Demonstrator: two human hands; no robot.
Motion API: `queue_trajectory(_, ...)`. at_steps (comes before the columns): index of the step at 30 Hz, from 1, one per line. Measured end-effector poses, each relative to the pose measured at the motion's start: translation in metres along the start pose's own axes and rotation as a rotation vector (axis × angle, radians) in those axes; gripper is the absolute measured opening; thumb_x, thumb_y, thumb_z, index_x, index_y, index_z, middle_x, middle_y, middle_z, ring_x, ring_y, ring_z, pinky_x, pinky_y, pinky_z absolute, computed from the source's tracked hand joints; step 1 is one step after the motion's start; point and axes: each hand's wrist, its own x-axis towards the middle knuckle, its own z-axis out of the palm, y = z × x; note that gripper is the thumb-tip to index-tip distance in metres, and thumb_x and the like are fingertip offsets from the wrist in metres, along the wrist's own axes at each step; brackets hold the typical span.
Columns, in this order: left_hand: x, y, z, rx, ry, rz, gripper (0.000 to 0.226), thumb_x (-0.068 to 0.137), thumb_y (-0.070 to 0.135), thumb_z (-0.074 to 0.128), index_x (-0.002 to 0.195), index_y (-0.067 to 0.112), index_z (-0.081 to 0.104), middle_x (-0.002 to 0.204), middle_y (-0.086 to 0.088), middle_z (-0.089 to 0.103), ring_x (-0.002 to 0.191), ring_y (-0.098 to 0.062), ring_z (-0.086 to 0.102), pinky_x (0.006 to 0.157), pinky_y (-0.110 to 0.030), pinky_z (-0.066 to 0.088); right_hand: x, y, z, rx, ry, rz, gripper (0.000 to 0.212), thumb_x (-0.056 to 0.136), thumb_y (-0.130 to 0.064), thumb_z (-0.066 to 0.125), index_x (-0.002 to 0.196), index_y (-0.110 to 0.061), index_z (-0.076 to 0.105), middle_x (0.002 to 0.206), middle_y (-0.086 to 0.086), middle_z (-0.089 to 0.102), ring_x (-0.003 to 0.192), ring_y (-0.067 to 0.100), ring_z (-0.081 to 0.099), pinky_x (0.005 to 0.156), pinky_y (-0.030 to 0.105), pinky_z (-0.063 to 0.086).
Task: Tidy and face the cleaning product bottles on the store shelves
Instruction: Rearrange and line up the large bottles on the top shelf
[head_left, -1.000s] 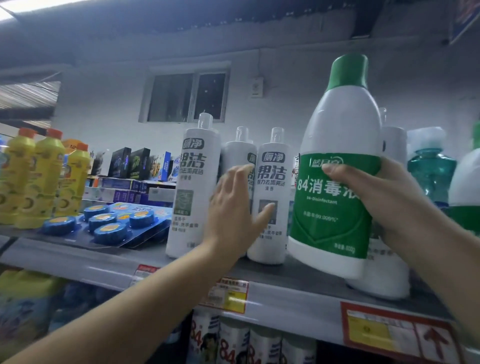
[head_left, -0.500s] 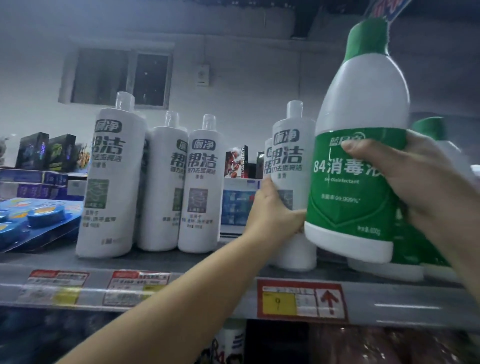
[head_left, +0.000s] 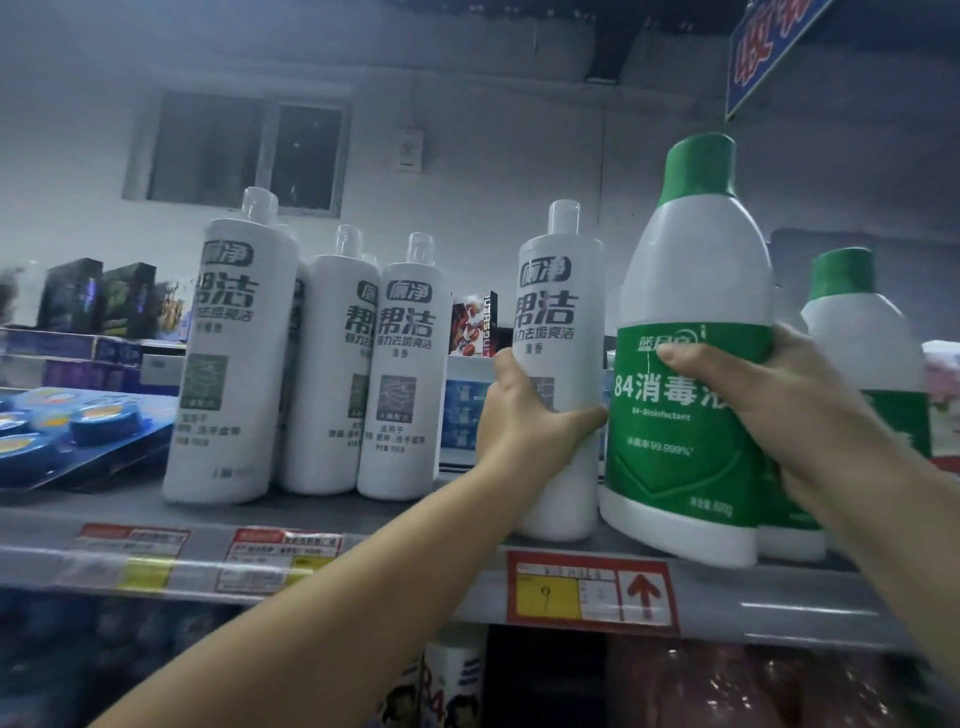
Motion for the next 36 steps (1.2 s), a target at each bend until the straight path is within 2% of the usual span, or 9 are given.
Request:
queue_trajectory(5, -0.002, -0.005, -0.038, 0.002, 0.025, -0.008, 0.073, 0.069, 0.030, 0.077, 0.125, 0.020, 0.031, 0.103, -0.001, 0.055, 0.080, -0.016, 0.061, 0.062, -0.034, 0.058, -0.003, 0.006, 0.017, 0.025, -0.044, 0.005, 0.019, 0.073, -0.025, 0.072, 0.091, -0.021, 0.065, 0.086, 0.003, 0.074, 0.073, 0.019, 0.072, 0.068, 0.032, 0.055)
queue_trajectory(8, -0.001, -0.011, -0.063, 0.050, 0.057, -0.036, 0.084, 0.069, 0.033, 0.077, 0.134, 0.019, 0.025, 0.112, -0.004, 0.055, 0.077, -0.014, 0.061, 0.068, -0.037, 0.059, 0.000, 0.008, 0.031, 0.049, -0.072, 0.023, 0.018, 0.074, -0.025, 0.072, 0.090, -0.022, 0.064, 0.088, 0.005, 0.073, 0.077, 0.022, 0.072, 0.071, 0.036, 0.056)
queue_trajectory(13, 0.002, -0.022, -0.103, 0.089, 0.156, -0.068, 0.068, 0.070, 0.027, 0.078, 0.119, 0.025, 0.032, 0.109, -0.001, 0.055, 0.088, -0.018, 0.058, 0.061, -0.031, 0.055, 0.006, 0.013, 0.051, 0.033, -0.111, 0.024, 0.023, 0.073, -0.027, 0.072, 0.094, -0.022, 0.065, 0.090, 0.003, 0.073, 0.079, 0.021, 0.071, 0.074, 0.038, 0.056)
queue_trajectory(19, 0.007, -0.031, -0.141, 0.183, 0.239, -0.095, 0.071, 0.070, 0.028, 0.078, 0.123, 0.021, 0.032, 0.105, 0.002, 0.051, 0.069, -0.002, 0.045, 0.047, -0.017, 0.036, 0.009, 0.015, 0.063, 0.047, -0.131, 0.016, 0.023, 0.076, -0.027, 0.070, 0.097, -0.021, 0.063, 0.090, 0.003, 0.072, 0.078, 0.020, 0.070, 0.067, 0.031, 0.054)
queue_trajectory(23, 0.006, -0.033, -0.155, 0.249, 0.293, -0.087, 0.087, 0.069, 0.027, 0.080, 0.137, 0.017, 0.026, 0.122, -0.005, 0.050, 0.081, -0.014, 0.051, 0.065, -0.028, 0.048, 0.009, 0.015, 0.064, 0.031, -0.151, 0.022, 0.022, 0.076, -0.028, 0.069, 0.097, -0.022, 0.063, 0.091, 0.003, 0.071, 0.079, 0.022, 0.070, 0.070, 0.034, 0.054)
queue_trajectory(27, 0.007, -0.034, -0.156, 0.359, 0.322, -0.066, 0.097, 0.068, 0.031, 0.079, 0.143, 0.014, 0.021, 0.136, -0.009, 0.041, 0.116, -0.026, 0.048, 0.094, -0.039, 0.047, 0.010, 0.015, 0.064, 0.009, -0.145, 0.018, 0.017, 0.077, -0.027, 0.070, 0.092, -0.024, 0.062, 0.092, 0.004, 0.071, 0.081, 0.024, 0.070, 0.076, 0.040, 0.055)
queue_trajectory(29, 0.007, -0.036, -0.153, 0.414, 0.347, -0.041, 0.098, 0.068, 0.033, 0.078, 0.144, 0.012, 0.019, 0.140, -0.010, 0.038, 0.125, -0.027, 0.042, 0.103, -0.042, 0.042, 0.010, 0.014, 0.065, 0.003, -0.139, 0.019, 0.018, 0.077, -0.028, 0.070, 0.093, -0.023, 0.062, 0.093, 0.004, 0.071, 0.082, 0.024, 0.070, 0.077, 0.040, 0.056)
queue_trajectory(32, 0.002, -0.037, -0.147, 0.577, 0.374, 0.047, 0.099, 0.074, 0.035, 0.073, 0.146, 0.007, 0.010, 0.149, -0.013, 0.026, 0.137, -0.026, 0.027, 0.114, -0.035, 0.024, 0.010, 0.014, 0.065, -0.009, -0.131, 0.013, 0.021, 0.076, -0.028, 0.070, 0.095, -0.022, 0.063, 0.093, 0.004, 0.071, 0.081, 0.024, 0.069, 0.075, 0.039, 0.056)
queue_trajectory(36, -0.008, -0.043, -0.143, 0.817, 0.360, 0.173, 0.110, 0.081, 0.043, 0.064, 0.145, 0.004, -0.016, 0.157, -0.011, -0.010, 0.145, -0.022, -0.006, 0.116, -0.028, -0.006, 0.009, 0.013, 0.064, -0.008, -0.134, 0.002, 0.018, 0.077, -0.027, 0.070, 0.093, -0.023, 0.062, 0.092, 0.003, 0.070, 0.080, 0.021, 0.069, 0.071, 0.035, 0.055)
